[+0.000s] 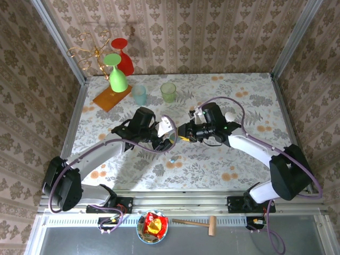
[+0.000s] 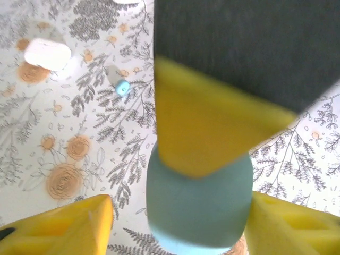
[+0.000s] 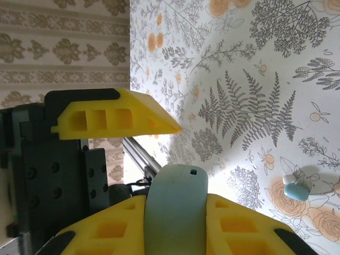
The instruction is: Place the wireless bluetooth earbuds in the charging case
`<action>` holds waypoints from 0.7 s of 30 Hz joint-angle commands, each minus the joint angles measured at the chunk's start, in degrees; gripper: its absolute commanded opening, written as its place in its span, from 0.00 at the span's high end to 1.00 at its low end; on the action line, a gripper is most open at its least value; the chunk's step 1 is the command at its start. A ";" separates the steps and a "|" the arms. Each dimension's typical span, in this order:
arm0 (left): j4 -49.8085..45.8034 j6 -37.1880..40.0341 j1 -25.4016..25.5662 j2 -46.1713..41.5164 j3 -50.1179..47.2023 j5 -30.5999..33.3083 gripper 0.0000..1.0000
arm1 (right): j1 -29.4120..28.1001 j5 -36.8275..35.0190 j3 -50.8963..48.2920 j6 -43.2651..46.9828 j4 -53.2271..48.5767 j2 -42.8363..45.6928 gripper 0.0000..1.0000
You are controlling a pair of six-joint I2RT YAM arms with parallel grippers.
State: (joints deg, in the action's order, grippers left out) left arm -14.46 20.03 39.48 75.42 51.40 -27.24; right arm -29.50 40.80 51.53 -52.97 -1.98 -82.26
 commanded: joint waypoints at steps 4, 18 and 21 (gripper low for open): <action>19.94 -5.40 -0.94 -9.57 -6.69 -2.44 0.19 | 3.22 4.20 -3.56 -10.90 11.03 7.02 0.84; 69.96 -20.33 -4.33 -7.84 -20.57 -3.59 0.18 | 4.94 7.51 -4.02 -36.84 42.58 9.57 0.89; 76.38 -21.50 -4.33 -5.78 -20.42 -3.55 0.21 | 4.80 6.10 -3.80 -39.01 45.20 9.50 0.91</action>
State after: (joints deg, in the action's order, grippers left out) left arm 48.25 2.09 35.46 69.06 30.59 -29.39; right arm -24.67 46.81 47.51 -86.63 35.68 -74.17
